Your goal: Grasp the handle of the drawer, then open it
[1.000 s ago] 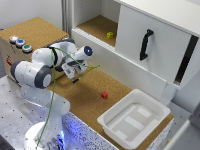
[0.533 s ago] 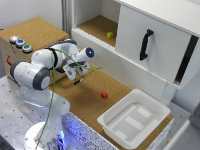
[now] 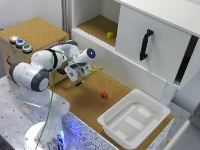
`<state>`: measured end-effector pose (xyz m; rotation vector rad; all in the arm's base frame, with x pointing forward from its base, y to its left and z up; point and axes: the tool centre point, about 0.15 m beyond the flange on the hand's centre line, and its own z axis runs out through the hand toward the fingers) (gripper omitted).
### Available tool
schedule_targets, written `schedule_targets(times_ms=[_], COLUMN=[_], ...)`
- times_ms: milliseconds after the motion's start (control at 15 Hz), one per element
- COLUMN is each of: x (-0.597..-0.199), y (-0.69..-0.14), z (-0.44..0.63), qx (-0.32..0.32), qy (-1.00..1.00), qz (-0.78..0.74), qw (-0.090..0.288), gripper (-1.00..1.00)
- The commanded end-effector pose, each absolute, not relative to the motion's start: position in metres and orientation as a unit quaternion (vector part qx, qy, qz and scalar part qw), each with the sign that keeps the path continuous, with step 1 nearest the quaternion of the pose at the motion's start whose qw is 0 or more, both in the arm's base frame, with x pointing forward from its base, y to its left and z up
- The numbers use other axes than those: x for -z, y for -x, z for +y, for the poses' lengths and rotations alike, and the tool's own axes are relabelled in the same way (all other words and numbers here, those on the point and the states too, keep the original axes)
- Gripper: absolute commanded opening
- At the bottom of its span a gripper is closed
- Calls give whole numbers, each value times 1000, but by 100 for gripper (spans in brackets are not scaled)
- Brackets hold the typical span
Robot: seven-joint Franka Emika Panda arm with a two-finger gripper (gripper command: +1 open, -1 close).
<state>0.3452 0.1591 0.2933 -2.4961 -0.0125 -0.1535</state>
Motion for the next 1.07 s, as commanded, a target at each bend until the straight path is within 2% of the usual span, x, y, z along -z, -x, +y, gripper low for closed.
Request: schedule_targets(times_ms=[0,67,200,467,733,933,1000], x=[-334,-341,-357,-394,-432,-448,-453], y=[-335,-335,-337,-340,-341,-346,-350], z=[146,145,140,130,131,133,138], qx=[86,90,94,127,156,151,141], qy=[970,973,985,988,982,976,972], qz=[-37,-40,-45,-58,-102,-158,-188], qw=[224,206,137,66,24,12,20], gripper=[100,100,100,100,100,100,100])
